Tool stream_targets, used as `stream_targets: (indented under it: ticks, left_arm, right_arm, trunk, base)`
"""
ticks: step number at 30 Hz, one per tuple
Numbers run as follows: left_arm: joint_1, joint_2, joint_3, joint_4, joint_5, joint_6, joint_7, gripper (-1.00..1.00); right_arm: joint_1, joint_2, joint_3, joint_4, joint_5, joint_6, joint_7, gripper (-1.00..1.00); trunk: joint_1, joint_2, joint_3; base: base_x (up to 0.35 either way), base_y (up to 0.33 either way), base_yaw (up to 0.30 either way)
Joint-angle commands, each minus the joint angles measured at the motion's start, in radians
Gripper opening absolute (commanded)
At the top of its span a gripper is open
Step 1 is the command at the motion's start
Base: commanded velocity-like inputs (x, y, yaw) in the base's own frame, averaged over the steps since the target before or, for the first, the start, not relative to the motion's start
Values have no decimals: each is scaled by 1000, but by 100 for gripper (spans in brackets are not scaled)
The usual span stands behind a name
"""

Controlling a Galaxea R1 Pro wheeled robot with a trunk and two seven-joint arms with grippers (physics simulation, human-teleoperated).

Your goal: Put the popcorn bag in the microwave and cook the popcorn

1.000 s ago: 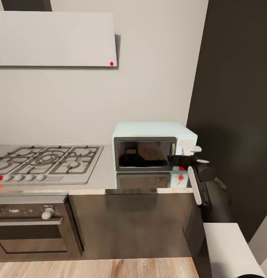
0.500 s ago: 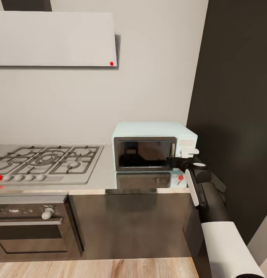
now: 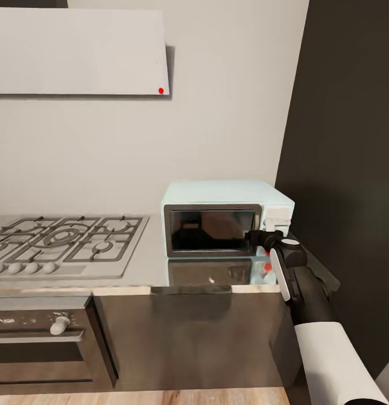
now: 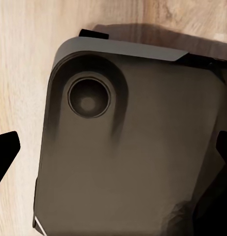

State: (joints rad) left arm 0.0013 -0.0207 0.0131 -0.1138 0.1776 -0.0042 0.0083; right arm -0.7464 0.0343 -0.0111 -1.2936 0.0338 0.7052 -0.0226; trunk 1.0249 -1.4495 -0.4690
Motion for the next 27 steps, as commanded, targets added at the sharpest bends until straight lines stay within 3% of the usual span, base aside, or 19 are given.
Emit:
stream_targets:
  ticks: [1, 8, 27]
  left_arm:
    - [0, 0, 1, -1, 6, 0, 1, 100]
    - [0, -1, 1, -1, 6, 0, 1, 100]
    - [0, -1, 1, -1, 6, 0, 1, 100]
  right_arm:
    - [-1, 1, 0, -1, 3, 5, -4, 100]
    - [-1, 5, 2, -1, 10, 5, -45, 100]
    - [-1, 16, 10, -3, 6, 5, -48, 100]
  trunk:
    - [0, -1, -1]
    - [0, -1, -1]
    - [0, -1, -1]
  base:
    - [40, 0, 0]
    - [8, 0, 0]
    - [0, 0, 0]
